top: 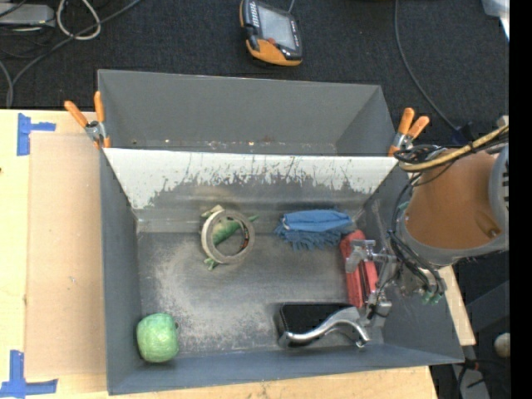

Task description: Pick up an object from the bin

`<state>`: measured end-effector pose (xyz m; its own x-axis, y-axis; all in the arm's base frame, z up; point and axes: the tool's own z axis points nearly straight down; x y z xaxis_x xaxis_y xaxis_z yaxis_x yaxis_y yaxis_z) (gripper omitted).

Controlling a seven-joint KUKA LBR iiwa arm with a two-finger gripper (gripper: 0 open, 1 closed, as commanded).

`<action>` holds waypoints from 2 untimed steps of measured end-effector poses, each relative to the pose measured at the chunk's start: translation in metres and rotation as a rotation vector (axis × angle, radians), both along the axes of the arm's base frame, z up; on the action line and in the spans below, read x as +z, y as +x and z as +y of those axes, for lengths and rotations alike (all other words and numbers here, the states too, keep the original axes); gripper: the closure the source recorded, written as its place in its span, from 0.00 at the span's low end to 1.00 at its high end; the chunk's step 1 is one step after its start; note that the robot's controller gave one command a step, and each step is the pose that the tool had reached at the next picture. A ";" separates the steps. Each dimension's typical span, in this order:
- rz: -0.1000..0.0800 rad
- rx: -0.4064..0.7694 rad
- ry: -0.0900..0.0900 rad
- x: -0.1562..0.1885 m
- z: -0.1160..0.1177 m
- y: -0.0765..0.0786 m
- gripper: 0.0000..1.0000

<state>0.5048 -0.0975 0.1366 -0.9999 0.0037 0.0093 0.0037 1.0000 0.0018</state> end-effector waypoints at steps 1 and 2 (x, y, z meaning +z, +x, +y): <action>-0.008 0.006 -0.001 0.004 0.001 0.002 0.00; -0.007 0.136 0.002 -0.067 0.033 -0.014 0.00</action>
Offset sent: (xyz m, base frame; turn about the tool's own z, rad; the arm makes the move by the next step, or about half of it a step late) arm -0.0150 0.0323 -0.0666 -0.1374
